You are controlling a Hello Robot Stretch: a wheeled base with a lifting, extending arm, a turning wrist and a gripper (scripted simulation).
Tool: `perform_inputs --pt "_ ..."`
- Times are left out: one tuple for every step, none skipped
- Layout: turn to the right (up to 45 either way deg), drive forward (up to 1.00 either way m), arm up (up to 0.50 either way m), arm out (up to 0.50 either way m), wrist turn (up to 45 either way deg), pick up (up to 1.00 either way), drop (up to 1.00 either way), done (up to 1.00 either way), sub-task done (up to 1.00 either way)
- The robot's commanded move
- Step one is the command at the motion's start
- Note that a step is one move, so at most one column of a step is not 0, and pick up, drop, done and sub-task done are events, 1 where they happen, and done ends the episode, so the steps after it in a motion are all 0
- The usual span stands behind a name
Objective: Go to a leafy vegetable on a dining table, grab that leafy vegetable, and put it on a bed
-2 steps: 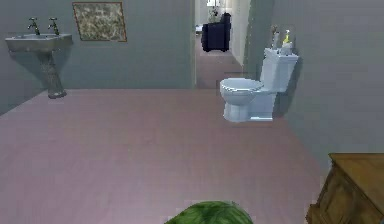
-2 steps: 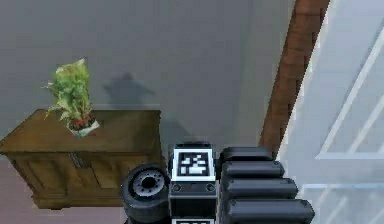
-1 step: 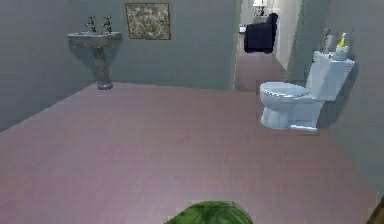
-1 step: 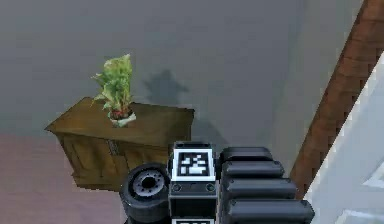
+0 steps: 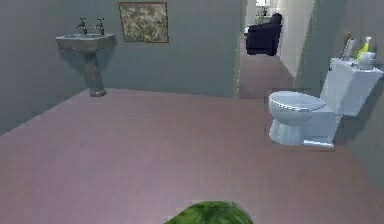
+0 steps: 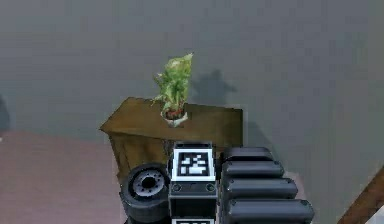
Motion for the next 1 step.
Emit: perform_inputs --pt "-45.0 0.00 0.00 0.00 0.0 0.00 0.00 0.00 0.00"
